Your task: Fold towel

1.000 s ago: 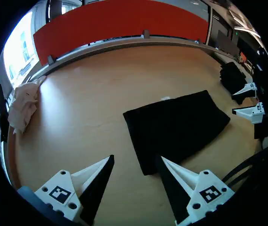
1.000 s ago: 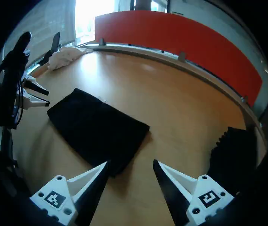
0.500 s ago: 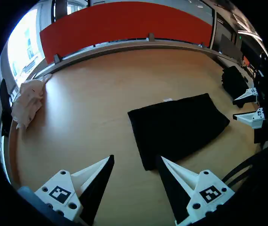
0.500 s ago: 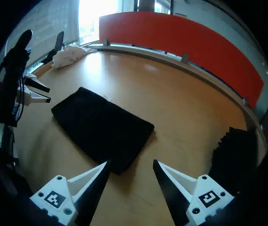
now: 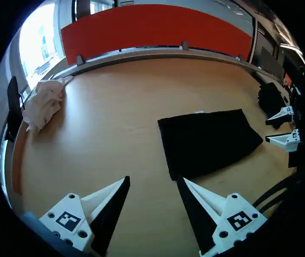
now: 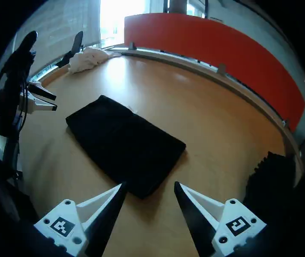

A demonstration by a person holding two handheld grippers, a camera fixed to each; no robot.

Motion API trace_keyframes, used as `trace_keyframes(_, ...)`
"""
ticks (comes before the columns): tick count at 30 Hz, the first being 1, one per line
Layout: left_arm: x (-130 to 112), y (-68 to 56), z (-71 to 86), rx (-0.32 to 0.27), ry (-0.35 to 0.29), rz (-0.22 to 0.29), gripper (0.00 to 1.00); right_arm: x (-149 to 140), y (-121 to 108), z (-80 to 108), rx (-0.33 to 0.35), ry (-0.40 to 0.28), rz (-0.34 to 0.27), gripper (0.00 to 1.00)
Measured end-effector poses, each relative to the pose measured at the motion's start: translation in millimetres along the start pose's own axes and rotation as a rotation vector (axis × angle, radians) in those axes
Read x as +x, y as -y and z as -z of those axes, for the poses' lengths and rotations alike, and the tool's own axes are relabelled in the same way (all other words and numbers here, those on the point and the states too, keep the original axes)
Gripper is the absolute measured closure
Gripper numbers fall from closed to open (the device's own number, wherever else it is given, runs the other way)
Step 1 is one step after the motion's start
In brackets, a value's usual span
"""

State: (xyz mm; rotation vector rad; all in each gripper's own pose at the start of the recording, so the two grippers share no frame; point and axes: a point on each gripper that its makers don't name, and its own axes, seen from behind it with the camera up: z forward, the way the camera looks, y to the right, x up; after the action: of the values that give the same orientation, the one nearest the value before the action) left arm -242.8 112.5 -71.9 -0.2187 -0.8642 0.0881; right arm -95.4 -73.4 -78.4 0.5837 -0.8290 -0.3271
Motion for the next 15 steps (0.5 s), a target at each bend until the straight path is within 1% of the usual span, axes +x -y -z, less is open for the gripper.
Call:
trace_keyframes(8,-9,7.4,15.6,0.027,-0.006,0.039,0.19,-13,5,-10.1,0.034,0.034,0.04,0.15)
trace_keyframes(15,-15,10.2,24.5,0.036,-0.01,0.063,0.19,-19,10,-13.8,0.056,0.056,0.071,0.17)
